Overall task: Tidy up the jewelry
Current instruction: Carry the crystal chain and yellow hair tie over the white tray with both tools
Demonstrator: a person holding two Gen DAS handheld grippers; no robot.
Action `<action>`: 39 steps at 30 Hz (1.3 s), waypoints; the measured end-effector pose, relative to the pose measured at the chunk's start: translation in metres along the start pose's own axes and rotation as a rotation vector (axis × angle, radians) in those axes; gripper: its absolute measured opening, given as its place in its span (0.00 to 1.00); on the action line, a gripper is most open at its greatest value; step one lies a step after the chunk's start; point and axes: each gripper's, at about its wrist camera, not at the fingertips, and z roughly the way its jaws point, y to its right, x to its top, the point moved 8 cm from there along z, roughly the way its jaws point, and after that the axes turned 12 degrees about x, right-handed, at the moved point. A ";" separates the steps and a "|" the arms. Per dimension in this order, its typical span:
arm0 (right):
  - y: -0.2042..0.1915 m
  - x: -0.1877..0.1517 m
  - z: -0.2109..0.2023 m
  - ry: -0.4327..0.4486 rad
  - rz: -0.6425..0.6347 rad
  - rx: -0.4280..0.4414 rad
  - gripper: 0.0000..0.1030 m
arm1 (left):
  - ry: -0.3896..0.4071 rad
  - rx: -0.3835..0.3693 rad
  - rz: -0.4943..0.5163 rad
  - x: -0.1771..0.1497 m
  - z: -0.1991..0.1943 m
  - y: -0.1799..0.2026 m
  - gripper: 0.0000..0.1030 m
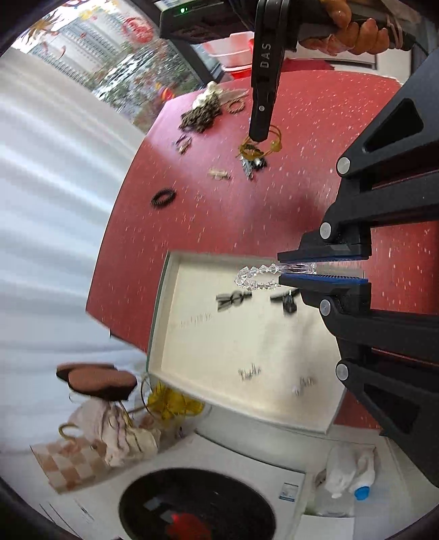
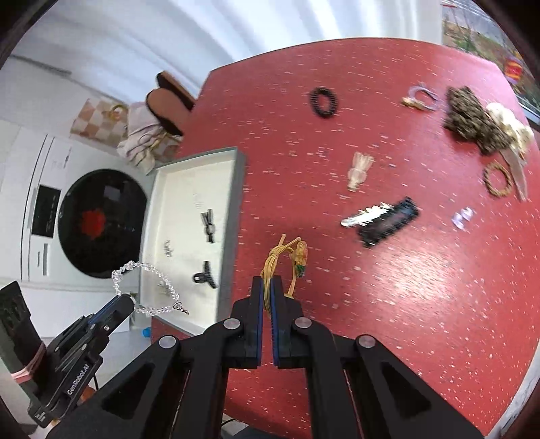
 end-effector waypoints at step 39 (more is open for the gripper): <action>-0.068 0.090 0.189 -0.134 -0.266 -0.095 0.04 | -0.131 0.090 -0.210 -0.012 0.137 -0.089 0.07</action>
